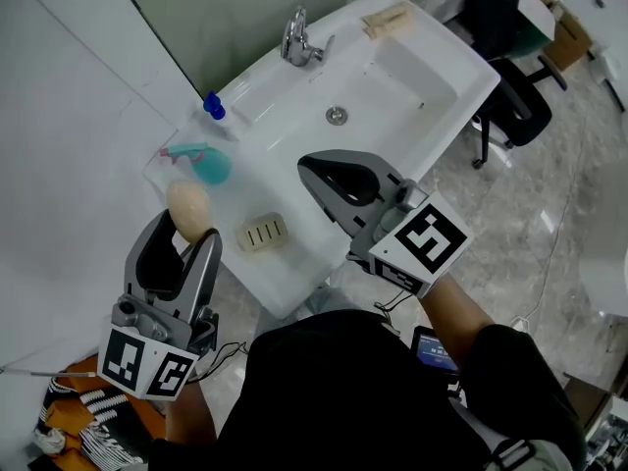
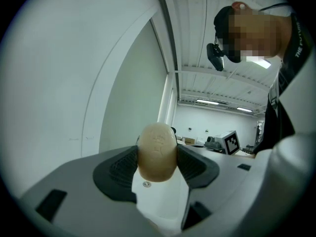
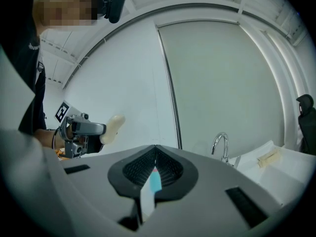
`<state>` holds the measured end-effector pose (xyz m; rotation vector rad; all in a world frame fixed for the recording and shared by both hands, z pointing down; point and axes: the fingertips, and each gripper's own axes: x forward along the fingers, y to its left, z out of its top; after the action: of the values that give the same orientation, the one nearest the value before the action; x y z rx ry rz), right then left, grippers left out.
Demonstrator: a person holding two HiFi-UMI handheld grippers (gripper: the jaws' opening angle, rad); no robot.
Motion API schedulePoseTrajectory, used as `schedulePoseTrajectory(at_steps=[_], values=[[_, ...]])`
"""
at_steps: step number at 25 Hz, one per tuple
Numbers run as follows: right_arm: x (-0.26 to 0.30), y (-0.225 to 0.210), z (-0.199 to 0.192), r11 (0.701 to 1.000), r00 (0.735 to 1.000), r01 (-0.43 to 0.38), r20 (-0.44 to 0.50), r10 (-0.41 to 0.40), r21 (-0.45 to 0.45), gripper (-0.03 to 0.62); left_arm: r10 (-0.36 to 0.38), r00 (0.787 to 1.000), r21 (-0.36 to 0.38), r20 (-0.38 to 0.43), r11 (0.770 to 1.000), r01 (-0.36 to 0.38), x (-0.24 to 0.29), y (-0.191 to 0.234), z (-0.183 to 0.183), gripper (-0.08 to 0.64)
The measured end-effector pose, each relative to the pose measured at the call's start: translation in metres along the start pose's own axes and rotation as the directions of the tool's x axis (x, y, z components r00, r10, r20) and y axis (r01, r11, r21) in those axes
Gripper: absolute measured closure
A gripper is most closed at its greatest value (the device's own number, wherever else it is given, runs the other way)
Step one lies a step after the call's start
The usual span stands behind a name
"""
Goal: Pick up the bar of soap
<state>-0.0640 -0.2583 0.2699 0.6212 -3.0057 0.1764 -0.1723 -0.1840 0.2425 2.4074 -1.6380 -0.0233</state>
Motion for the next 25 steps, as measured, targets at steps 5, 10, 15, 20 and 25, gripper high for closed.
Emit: schedulePoseTrajectory(at_steps=[5,10,15,20,25], values=[[-0.002,-0.015,-0.007,1.000,1.000,-0.010,-0.024,0.010,0.014,0.584,0.033,0.999,-0.003,0.032,0.999,-0.033,-0.002,-0.005,0.013,0.296],[0.002,-0.018,-0.008,0.999,1.000,-0.016,-0.004,0.016,0.047,0.584,0.020,1.000,0.003,0.024,1.000,-0.020,0.003,-0.006,0.014,0.296],[-0.004,-0.014,-0.015,1.000,0.999,0.002,-0.041,0.000,0.025,0.584,0.010,0.999,0.014,0.041,1.000,-0.011,-0.002,-0.013,0.020,0.296],[-0.014,0.010,-0.016,1.000,0.999,0.006,-0.037,-0.005,0.004,0.584,0.012,0.997,0.007,0.073,1.000,-0.013,-0.027,-0.021,0.020,0.296],[-0.035,0.045,-0.011,1.000,1.000,0.006,-0.023,-0.006,-0.021,0.584,0.014,0.996,0.010,0.092,1.000,-0.015,-0.064,-0.037,0.018,0.296]])
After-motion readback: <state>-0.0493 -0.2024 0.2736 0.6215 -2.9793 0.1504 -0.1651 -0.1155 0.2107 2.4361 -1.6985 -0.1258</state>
